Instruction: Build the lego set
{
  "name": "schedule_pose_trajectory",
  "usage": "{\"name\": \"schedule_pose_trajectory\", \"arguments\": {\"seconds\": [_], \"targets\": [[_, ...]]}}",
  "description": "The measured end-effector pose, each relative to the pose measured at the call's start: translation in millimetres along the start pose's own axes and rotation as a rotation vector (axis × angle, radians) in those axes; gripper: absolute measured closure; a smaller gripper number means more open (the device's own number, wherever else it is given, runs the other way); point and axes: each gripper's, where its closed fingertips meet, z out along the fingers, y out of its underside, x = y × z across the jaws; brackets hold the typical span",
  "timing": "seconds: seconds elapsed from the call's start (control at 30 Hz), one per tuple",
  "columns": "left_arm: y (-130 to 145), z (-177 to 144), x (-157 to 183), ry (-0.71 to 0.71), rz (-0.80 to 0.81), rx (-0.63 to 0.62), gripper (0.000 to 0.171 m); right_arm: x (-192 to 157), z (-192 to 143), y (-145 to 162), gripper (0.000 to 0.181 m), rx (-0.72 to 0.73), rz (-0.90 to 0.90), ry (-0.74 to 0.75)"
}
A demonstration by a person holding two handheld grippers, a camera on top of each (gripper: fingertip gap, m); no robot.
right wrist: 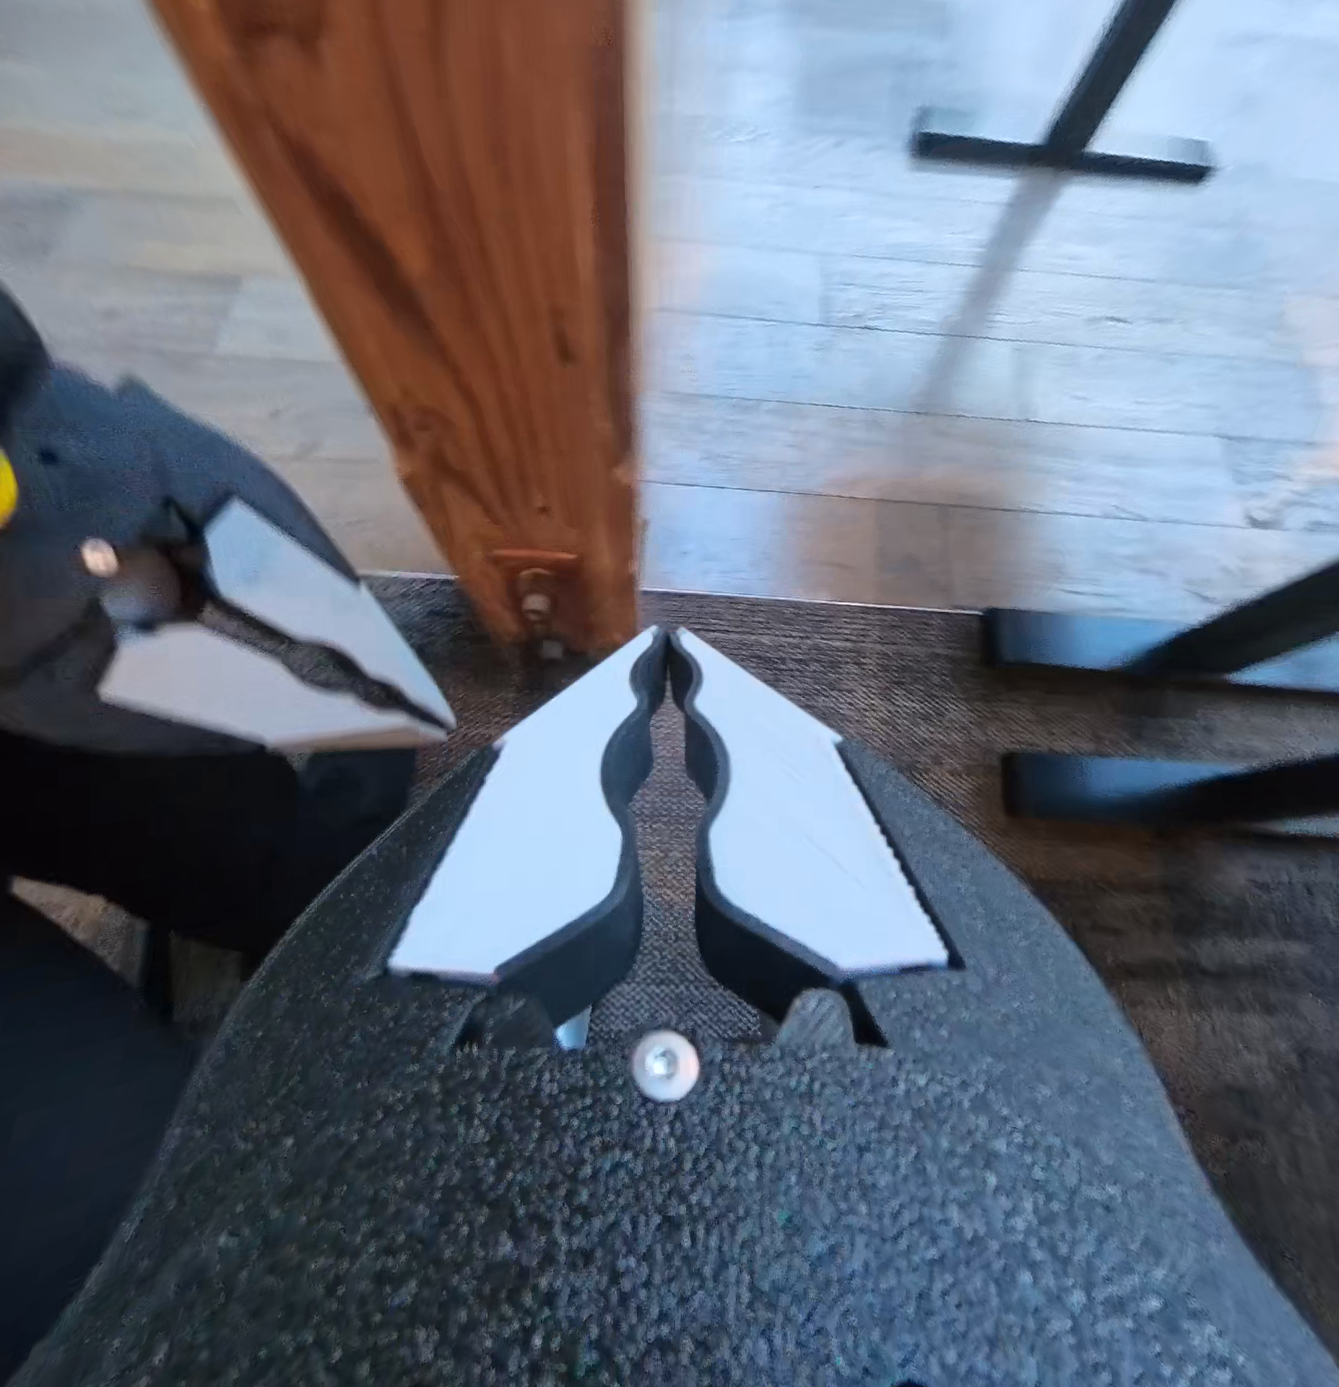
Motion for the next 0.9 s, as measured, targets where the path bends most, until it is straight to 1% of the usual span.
{"name": "schedule_pose_trajectory", "arguments": {"seconds": [0.03,0.1,0.17,0.23,0.3,0.33,0.4,0.43,0.5,0.6,0.67,0.77,0.83,0.9], "targets": [[-13.4,18.6,11.0,0.021,0.047,-0.046,0.171,19.1,-10.6,9.4,0.181,0.018,0.045,0.030],[-46.0,54.4,34.8,0.051,0.134,-0.105,0.171,56.9,-29.4,43.5,0.181,0.015,0.129,0.090],[-84.2,88.1,59.5,0.064,0.181,-0.128,0.171,96.8,-51.0,92.2,0.181,-0.005,0.177,0.182],[-123.8,119.7,88.5,0.090,0.206,-0.130,0.171,131.8,-79.1,150.4,0.181,-0.045,0.263,0.255],[-161.0,147.8,119.9,0.120,0.238,-0.130,0.171,162.2,-119.2,206.5,0.181,-0.082,0.360,0.336],[-178.5,159.3,137.1,0.141,0.256,-0.123,0.171,175.3,-143.6,229.6,0.181,-0.081,0.409,0.381],[-207.6,176.9,170.2,0.171,0.287,-0.108,0.171,196.0,-193.8,265.8,0.181,-0.033,0.522,0.472],[-217.3,183.4,187.0,0.191,0.302,-0.108,0.171,202.2,-216.0,282.8,0.181,-0.014,0.575,0.512],[-228.2,193.1,217.2,0.222,0.361,-0.127,0.171,206.6,-250.2,319.6,0.181,-0.028,0.634,0.580],[-248.1,200.7,259.3,0.272,0.462,-0.129,0.171,200.3,-287.1,367.2,0.181,-0.105,0.663,0.640],[-256.0,203.1,280.6,0.297,0.528,-0.137,0.171,193.8,-309.5,390.1,0.181,-0.123,0.699,0.672],[-260.0,206.7,304.8,0.327,0.606,-0.156,0.171,180.5,-339.6,419.2,0.181,-0.135,0.761,0.720],[-269.8,206.7,326.9,0.360,0.625,-0.128,0.171,168.4,-357.2,437.0,0.181,-0.155,0.777,0.751],[-283.5,200.2,352.7,0.396,0.645,-0.070,0.171,152.3,-372.4,455.6,0.181,-0.187,0.786,0.773]]}}
